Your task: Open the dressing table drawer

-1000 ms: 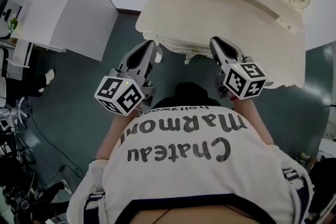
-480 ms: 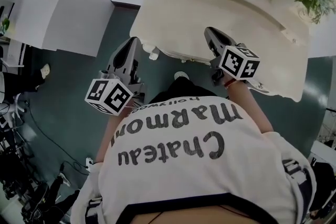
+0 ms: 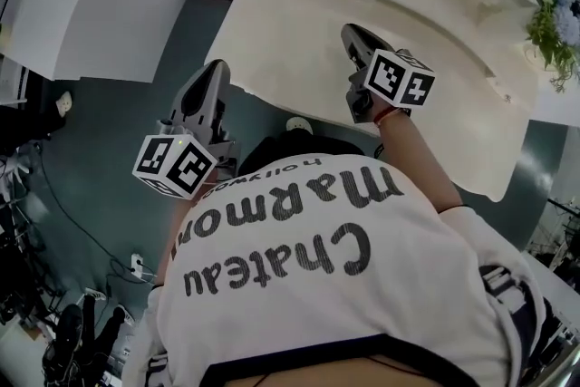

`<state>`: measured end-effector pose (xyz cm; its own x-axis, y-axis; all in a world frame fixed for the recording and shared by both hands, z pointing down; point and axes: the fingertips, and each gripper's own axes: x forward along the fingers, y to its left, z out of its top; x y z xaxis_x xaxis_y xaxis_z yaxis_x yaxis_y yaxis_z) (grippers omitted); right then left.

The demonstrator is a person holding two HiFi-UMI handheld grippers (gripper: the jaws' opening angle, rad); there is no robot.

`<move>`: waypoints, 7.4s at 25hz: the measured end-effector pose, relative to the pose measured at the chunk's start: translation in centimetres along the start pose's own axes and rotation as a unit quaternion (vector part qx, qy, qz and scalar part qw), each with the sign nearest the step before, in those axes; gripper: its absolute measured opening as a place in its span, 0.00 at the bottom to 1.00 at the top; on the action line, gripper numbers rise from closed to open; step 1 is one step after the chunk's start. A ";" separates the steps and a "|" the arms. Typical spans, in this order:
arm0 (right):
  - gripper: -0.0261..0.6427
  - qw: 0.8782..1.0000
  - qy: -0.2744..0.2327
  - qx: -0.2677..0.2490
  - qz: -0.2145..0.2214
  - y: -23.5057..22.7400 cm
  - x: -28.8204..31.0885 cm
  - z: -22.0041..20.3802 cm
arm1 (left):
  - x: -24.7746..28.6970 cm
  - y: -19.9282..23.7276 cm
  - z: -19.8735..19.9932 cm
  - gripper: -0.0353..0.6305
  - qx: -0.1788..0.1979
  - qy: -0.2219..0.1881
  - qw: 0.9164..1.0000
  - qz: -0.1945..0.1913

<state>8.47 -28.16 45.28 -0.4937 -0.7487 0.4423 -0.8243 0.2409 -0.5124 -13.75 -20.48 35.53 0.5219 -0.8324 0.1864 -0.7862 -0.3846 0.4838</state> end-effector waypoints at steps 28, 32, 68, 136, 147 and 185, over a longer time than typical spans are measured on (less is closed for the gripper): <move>0.31 0.995 -0.033 0.094 -0.015 -4.0 9.1 3.9 | -1.0 4.2 -1.3 0.09 -0.030 -0.017 0.993 0.116; 0.27 0.994 -0.032 0.099 -0.028 -4.7 9.5 4.0 | -0.8 4.5 -1.0 0.09 -0.029 -0.022 0.992 0.119; 0.19 0.991 -0.014 0.117 -0.057 -4.6 8.6 2.5 | -0.3 4.2 -2.1 0.09 -0.054 -0.018 0.994 0.094; 0.19 0.992 0.039 0.118 -0.020 -1.2 6.4 -0.6 | -1.5 1.9 -1.0 0.09 -0.046 -0.034 0.996 0.071; 0.19 0.991 0.047 0.121 -0.016 -1.0 6.2 -0.8 | -0.6 1.6 -1.1 0.09 -0.046 -0.037 0.996 0.067; 0.19 0.991 0.056 0.119 -0.016 -0.1 5.5 -1.9 | -0.5 2.0 -1.2 0.09 -0.057 -0.041 0.996 0.056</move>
<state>5.35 -31.10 49.19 -0.5076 -0.6766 0.5334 -0.7578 0.0561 -0.6500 -15.18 -20.37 37.39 0.4007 -0.8993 0.1755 -0.7924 -0.2439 0.5591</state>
